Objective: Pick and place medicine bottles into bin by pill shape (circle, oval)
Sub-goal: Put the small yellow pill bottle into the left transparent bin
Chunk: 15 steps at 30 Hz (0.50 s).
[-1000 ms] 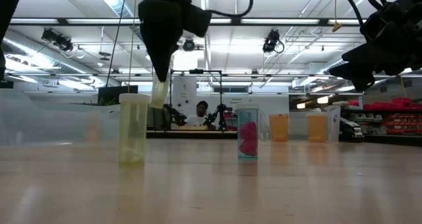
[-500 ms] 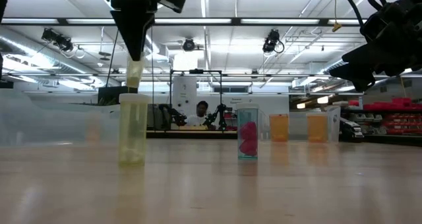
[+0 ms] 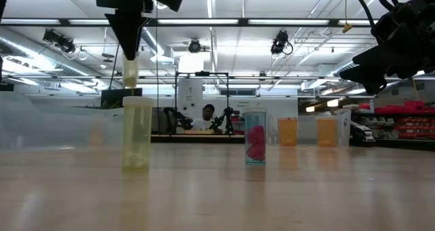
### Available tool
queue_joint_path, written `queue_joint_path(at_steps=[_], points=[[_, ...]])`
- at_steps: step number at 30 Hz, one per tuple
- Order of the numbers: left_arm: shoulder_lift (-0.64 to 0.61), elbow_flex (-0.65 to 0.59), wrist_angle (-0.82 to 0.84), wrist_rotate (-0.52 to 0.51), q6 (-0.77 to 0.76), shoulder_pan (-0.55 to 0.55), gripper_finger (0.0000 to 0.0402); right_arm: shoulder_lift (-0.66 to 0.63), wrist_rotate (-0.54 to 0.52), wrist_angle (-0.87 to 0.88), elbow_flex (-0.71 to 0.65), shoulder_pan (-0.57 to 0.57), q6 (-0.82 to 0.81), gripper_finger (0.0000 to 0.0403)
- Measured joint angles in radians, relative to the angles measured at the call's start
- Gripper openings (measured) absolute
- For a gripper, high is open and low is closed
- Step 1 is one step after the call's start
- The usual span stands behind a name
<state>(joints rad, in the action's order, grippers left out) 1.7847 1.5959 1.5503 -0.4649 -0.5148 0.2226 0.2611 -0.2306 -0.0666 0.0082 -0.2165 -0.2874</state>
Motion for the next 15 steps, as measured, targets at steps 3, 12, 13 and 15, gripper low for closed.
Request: queue_joint_path(at_steps=[3,12,13,15], points=[[0.0,0.0,0.002,-0.013,0.0,0.0,0.0146,0.0,0.0,0.0,0.0,0.0,0.0,0.0225],[0.001,0.0,0.021,-0.022,-0.005,0.003,0.013,0.0,0.0,0.0,0.0,0.0,0.0,0.0225],[0.001,0.0,0.021,-0.022,-0.005,0.006,0.0129,0.0,0.0,0.0,0.0,0.0,0.0,0.0225],[0.001,0.0,0.021,-0.031,-0.004,0.01,0.0131,0.0,0.0,0.0,0.0,0.0,0.0,0.0225]])
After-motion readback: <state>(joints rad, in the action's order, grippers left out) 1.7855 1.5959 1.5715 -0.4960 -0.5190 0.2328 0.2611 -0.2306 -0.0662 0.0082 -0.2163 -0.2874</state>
